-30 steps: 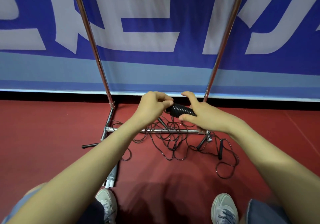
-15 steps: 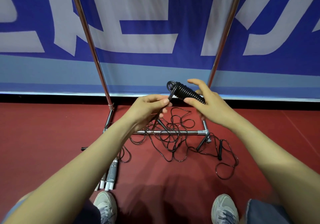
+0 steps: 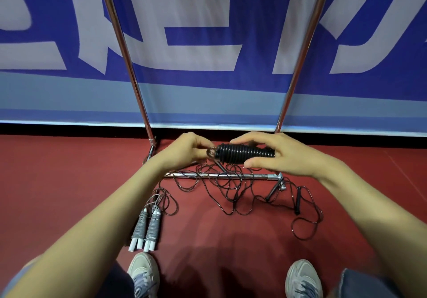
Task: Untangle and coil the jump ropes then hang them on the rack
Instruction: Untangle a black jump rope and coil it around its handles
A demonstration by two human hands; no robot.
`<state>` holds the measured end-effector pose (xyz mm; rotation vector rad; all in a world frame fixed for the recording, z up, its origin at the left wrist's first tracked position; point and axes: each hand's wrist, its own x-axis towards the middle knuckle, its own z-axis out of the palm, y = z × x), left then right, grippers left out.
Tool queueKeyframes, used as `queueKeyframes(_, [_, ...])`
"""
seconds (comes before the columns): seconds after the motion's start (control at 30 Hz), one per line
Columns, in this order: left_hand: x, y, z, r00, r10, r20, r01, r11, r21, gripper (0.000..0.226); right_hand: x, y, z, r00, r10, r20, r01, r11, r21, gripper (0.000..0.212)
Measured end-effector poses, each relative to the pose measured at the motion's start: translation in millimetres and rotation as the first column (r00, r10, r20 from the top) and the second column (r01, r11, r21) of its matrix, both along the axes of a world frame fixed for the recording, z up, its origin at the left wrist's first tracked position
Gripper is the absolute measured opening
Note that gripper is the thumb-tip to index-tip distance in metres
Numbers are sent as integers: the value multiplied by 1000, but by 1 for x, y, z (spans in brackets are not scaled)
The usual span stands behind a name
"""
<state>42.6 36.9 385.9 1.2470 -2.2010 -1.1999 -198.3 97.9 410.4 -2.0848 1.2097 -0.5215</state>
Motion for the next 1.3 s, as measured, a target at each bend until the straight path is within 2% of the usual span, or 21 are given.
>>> queueKeyframes(0.07, [1, -4, 4, 993, -39, 116, 51, 994, -99, 5, 7, 0, -1, 992, 65, -105, -63, 998, 22, 44])
queueKeyframes(0.17, [-5, -3, 7, 970, -70, 234, 113, 978, -178, 14, 17, -1, -5, 958, 129, -256, -114, 991, 73, 42])
queueKeyframes(0.3, [-25, 9, 2, 961, 22, 276, 67, 949, -309, 12, 23, -6, -13, 904, 47, -425, -30, 998, 47, 37])
queueKeyframes(0.4, [-34, 15, -4, 974, 166, 158, -102, 932, -348, 11, 23, -8, -15, 870, -17, -493, 18, 1000, -4, 36])
queueKeyframes(0.5, [-40, 18, -6, 957, 289, 0, -279, 924, -260, 13, 21, -8, -17, 864, -100, -494, 77, 995, -66, 36])
queueKeyframes(0.63, [-50, 25, -6, 940, 334, -62, -339, 905, -256, 23, 19, -11, -17, 835, -219, -505, 170, 975, -142, 37])
queueKeyframes(0.73, [-53, 26, -4, 915, 363, -175, -399, 878, -265, 25, 15, -14, -15, 822, -315, -473, 243, 947, -209, 36])
queueKeyframes(0.8, [-53, 26, -3, 863, 388, -322, -452, 879, -153, 25, 13, -17, -14, 827, -369, -424, 282, 925, -255, 39])
queueKeyframes(0.9, [-56, 27, -2, 633, 480, -608, -445, 868, 222, 20, 15, -20, -12, 824, -431, -367, 324, 891, -319, 42])
queueKeyframes(0.93, [-57, 28, -2, 564, 516, -645, -427, 851, 306, 19, 16, -21, -12, 823, -442, -356, 329, 883, -335, 42])
queueKeyframes(1.0, [-57, 32, -1, 496, 569, -656, -394, 821, 414, 13, 17, -21, -10, 820, -461, -338, 340, 868, -361, 41])
queueKeyframes(1.03, [-57, 33, -1, 495, 577, -649, -381, 816, 435, 10, 17, -20, -9, 817, -472, -330, 346, 860, -375, 41])
queueKeyframes(1.1, [-53, 31, -1, 551, 564, -616, -381, 826, 416, 9, 17, -18, -7, 814, -490, -314, 351, 844, -406, 41])
queueKeyframes(1.2, [-44, 23, -1, 677, 530, -510, -431, 848, 309, 10, 20, -15, -4, 819, -501, -280, 352, 824, -445, 42])
queueKeyframes(1.3, [-41, 23, -4, 717, 507, -478, -486, 856, 179, 7, 24, -13, -3, 836, -489, -247, 341, 818, -464, 43])
